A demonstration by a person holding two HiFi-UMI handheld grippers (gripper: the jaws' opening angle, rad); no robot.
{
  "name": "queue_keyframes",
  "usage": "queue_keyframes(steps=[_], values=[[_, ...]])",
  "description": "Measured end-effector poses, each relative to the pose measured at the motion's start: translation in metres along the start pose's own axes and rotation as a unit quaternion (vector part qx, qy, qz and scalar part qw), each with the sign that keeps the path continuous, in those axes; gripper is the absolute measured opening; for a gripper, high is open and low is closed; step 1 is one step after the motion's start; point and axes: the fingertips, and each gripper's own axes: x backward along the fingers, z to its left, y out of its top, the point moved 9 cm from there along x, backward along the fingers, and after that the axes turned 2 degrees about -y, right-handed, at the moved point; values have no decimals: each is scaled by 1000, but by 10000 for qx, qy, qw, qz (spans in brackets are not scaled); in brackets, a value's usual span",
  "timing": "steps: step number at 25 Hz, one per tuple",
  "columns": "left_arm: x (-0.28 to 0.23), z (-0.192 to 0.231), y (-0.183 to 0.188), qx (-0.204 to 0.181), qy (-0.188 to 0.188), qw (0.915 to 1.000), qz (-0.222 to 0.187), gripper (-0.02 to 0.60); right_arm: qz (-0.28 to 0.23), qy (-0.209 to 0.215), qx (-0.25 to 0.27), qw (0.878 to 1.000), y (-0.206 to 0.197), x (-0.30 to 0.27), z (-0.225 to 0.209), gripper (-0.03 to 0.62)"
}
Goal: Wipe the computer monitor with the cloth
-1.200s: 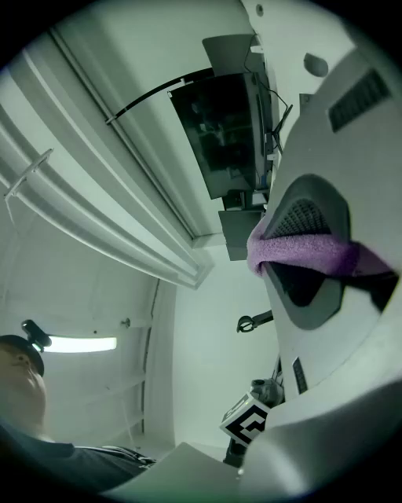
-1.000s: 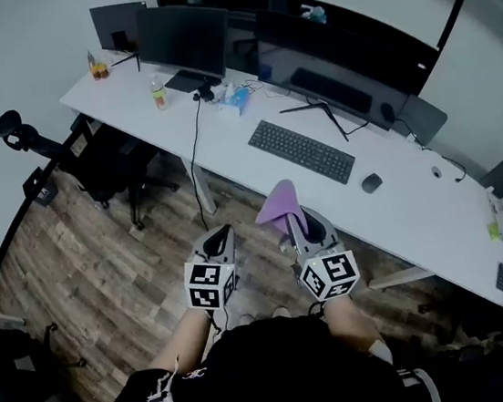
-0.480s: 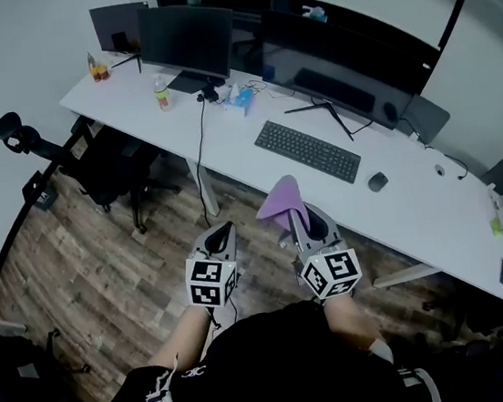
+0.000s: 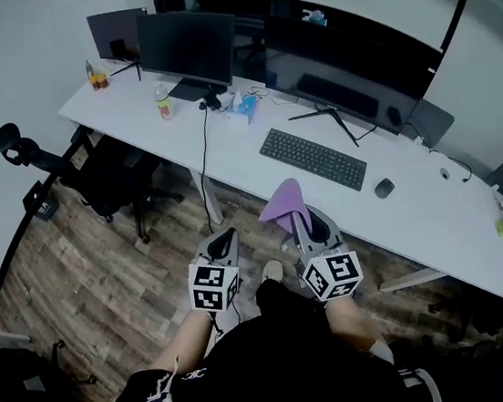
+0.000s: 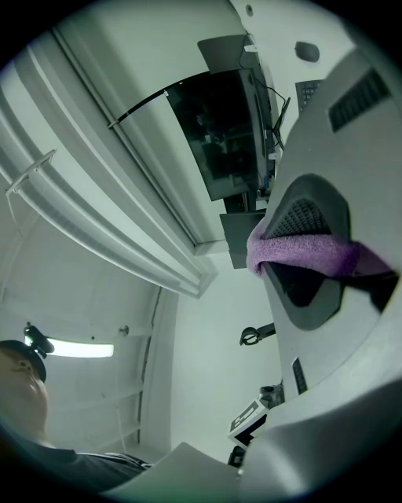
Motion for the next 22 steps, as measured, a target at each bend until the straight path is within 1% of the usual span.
queue_keyframes(steps=[6,10,14,22], values=[[-38,30,8,39,101,9999,-10,14,-67,8,1,10000,-1,-52,-25,69],[-72,57,24,6,161,9999,-11,14,-135,-7,-16,9999,4,-99,-44,69],[-115,80,48,-40,190,9998,-50,14,-185,0,7,9998,10,-143,-70,69],[-216,116,104,-201,6,9998,-9,14,-283,-354,53,9990,30,-227,-138,69]])
